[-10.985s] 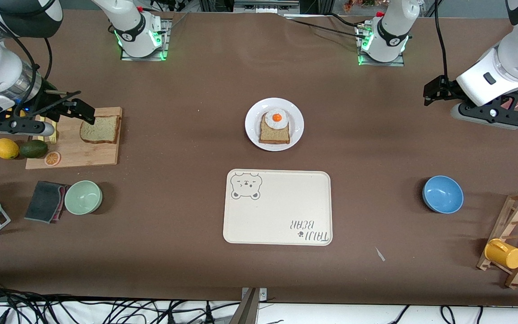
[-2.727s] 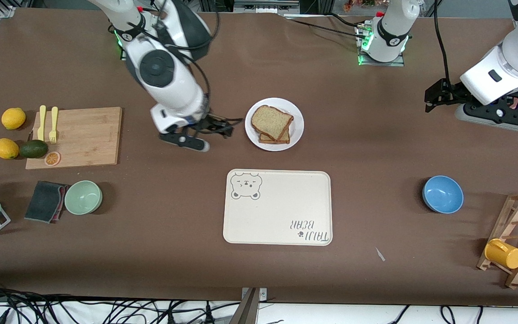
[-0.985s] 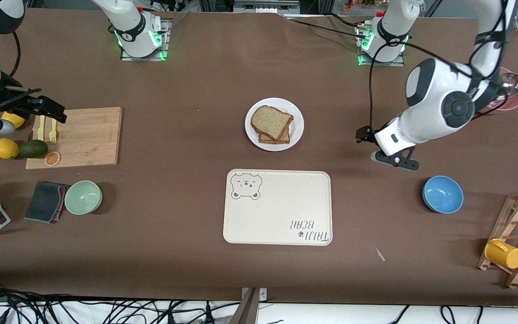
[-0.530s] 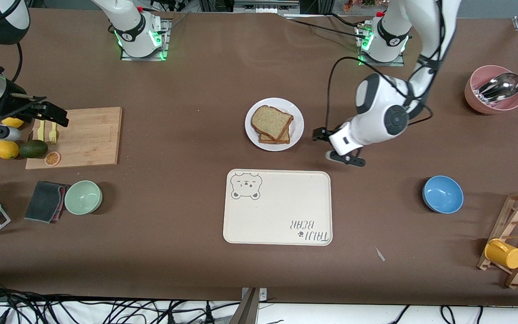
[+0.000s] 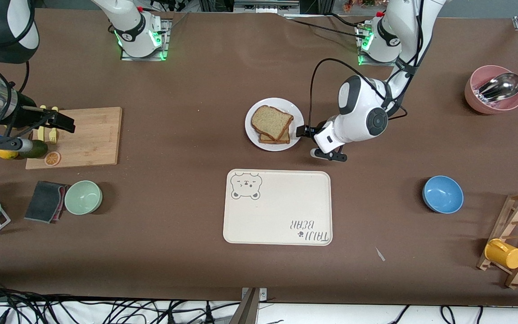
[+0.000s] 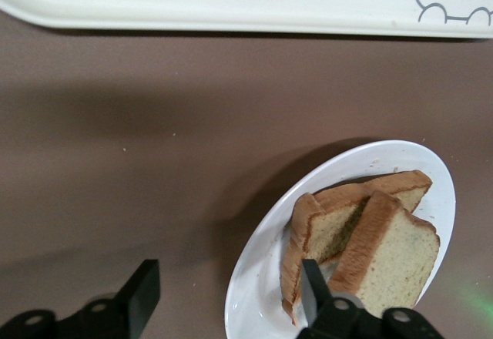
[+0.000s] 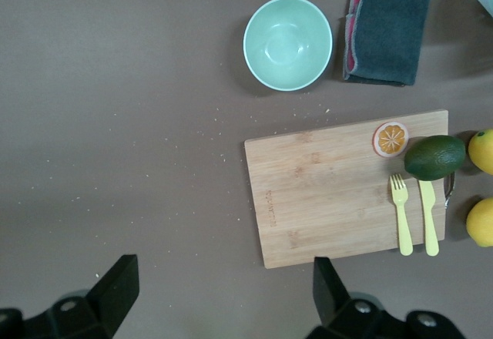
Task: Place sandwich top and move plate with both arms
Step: 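Lower the left gripper to the white plate rim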
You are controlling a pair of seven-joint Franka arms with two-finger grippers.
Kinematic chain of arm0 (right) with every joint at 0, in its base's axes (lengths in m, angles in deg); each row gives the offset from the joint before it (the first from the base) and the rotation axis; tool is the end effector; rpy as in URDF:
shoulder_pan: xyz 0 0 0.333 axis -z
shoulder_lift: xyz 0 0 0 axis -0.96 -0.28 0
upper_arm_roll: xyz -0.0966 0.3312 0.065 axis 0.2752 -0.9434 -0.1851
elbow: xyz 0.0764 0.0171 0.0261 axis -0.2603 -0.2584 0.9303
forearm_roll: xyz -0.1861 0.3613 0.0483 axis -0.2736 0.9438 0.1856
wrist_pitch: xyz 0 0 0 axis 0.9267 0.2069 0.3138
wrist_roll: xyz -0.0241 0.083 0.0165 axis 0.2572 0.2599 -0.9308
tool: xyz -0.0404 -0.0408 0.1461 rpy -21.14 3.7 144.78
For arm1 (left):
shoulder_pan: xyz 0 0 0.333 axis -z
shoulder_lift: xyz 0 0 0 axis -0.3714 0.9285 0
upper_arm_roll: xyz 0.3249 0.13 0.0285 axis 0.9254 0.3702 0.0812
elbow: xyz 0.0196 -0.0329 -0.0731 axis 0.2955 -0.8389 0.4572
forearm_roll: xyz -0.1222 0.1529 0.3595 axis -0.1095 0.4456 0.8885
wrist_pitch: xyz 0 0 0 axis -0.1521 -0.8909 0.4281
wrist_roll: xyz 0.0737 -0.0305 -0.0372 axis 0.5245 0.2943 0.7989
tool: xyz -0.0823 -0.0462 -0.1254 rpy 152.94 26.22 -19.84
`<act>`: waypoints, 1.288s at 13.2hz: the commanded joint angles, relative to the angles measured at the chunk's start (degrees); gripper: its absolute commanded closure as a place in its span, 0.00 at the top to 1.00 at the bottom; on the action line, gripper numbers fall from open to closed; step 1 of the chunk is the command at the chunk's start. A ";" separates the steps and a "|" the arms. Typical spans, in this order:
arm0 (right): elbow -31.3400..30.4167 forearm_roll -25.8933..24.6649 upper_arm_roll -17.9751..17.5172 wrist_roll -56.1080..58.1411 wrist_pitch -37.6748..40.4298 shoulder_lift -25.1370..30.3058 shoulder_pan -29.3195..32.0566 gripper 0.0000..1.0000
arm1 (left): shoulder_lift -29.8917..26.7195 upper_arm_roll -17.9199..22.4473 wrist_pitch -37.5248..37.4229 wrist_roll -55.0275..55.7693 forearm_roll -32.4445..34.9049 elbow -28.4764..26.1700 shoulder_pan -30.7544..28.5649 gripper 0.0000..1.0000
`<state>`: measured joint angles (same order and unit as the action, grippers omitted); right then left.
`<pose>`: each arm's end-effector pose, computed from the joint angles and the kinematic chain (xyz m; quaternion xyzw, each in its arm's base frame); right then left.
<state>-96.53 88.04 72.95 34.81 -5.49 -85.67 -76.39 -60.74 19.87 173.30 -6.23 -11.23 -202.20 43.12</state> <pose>0.5964 0.0054 0.4961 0.9967 -0.0439 -0.0651 0.0213 0.5023 -0.3112 0.1788 0.9686 -0.0234 -0.1327 0.2092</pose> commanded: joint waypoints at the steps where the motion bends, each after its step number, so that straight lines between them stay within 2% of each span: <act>1: 1.97 -0.39 0.63 -0.10 0.10 -0.61 -0.69 1.00 | 0.00 -0.04 0.64 -1.96 -2.40 -1.28 -0.48 0.78; 2: 2.06 -0.40 0.45 -0.01 -0.08 -0.61 -0.60 1.00 | 0.00 -0.04 0.64 -2.04 -2.48 -1.81 -0.57 0.78; 4: 1.98 0.04 0.28 -0.01 -1.21 0.70 0.19 1.00 | 0.26 -0.04 0.55 -2.39 -6.59 -2.60 -0.57 0.67; 5: 1.98 -0.04 0.10 0.16 -0.96 0.88 0.28 1.00 | 0.96 -0.04 0.63 -5.01 -8.53 -2.78 -0.66 0.57; 8: 1.80 -0.22 -2.18 0.16 0.62 4.04 0.28 1.00 | 1.23 -0.04 0.55 -11.87 -16.79 -4.97 -0.75 0.58; 17: 2.68 1.98 -2.18 -0.19 0.62 5.80 1.07 1.00 | 1.94 -1.01 -0.42 -11.80 -17.07 -5.59 -1.19 0.61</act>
<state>-94.65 89.00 71.18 34.72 -6.01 -81.14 -75.92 -58.25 19.68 173.22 -16.64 -26.01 -207.24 42.67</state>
